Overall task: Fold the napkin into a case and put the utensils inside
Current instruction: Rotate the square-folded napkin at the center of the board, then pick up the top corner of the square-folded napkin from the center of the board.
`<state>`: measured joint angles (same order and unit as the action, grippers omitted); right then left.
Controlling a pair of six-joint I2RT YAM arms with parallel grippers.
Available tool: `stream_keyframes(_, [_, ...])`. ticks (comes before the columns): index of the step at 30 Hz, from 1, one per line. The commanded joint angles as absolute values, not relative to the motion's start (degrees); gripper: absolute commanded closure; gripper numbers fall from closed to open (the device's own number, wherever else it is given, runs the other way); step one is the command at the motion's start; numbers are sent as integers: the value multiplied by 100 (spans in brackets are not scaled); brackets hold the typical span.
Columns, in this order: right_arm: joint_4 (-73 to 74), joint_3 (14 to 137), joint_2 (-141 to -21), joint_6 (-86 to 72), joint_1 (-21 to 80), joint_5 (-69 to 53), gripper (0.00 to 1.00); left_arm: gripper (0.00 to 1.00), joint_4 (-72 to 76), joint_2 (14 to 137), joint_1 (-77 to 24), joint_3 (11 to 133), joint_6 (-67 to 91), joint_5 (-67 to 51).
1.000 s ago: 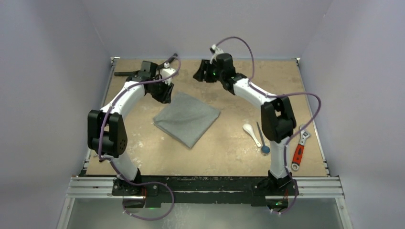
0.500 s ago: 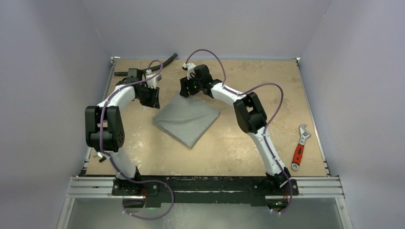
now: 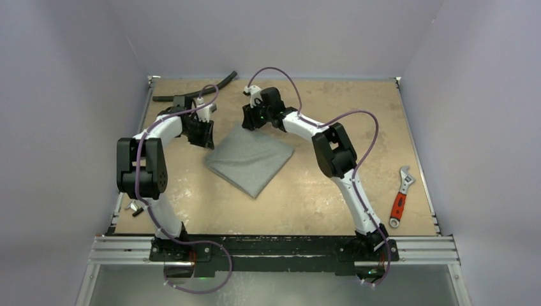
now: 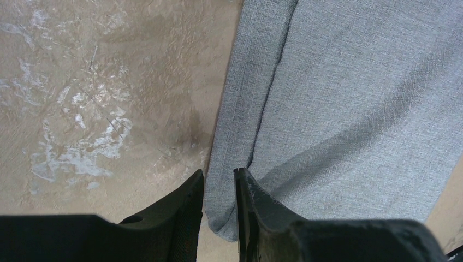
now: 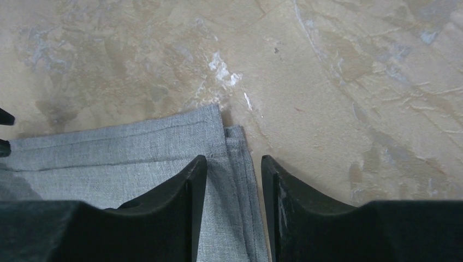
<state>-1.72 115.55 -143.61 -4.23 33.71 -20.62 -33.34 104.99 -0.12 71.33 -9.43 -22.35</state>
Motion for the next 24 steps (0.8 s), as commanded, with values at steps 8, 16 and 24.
stream_keyframes(8, [-454, 11276, -13915, -160, 3362, -2486, 68, 74, -3155, 10449, 0, 7042, -1031, -2194])
stream_keyframes(16, [-905, 10875, -13602, -123, 3367, -2275, 80, 74, -3196, 10438, 0, 7023, -1077, -2171])
stream_keyframes(24, [-1414, 10392, -13228, -24, 3367, -2057, 93, 74, -3258, 10421, 0, 7022, -1139, -2162])
